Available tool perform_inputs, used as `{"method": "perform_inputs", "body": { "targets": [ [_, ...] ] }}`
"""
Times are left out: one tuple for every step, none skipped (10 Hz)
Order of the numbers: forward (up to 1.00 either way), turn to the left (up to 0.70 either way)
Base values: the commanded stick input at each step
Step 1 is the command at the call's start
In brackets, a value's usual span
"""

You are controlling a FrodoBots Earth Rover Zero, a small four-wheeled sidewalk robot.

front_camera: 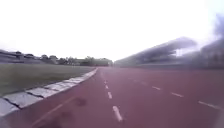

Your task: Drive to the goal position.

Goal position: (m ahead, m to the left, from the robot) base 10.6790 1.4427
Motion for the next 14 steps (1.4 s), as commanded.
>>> {"method": "perform_inputs", "body": {
  "targets": [
    [0.7,0.0],
    [0.7,0.0],
    [0.7,0.0],
    [0.7,0.0],
    [0.7,0.0],
    [0.7,-0.02],
    [0.7,-0.07],
    [0.7,-0.22],
    [0.7,-0.33],
    [0.7,-0.33],
    [0.7,-0.29],
    [0.7,-0.21],
    [0.7,-0.04],
    [0.7,0.0]
  ]
}}
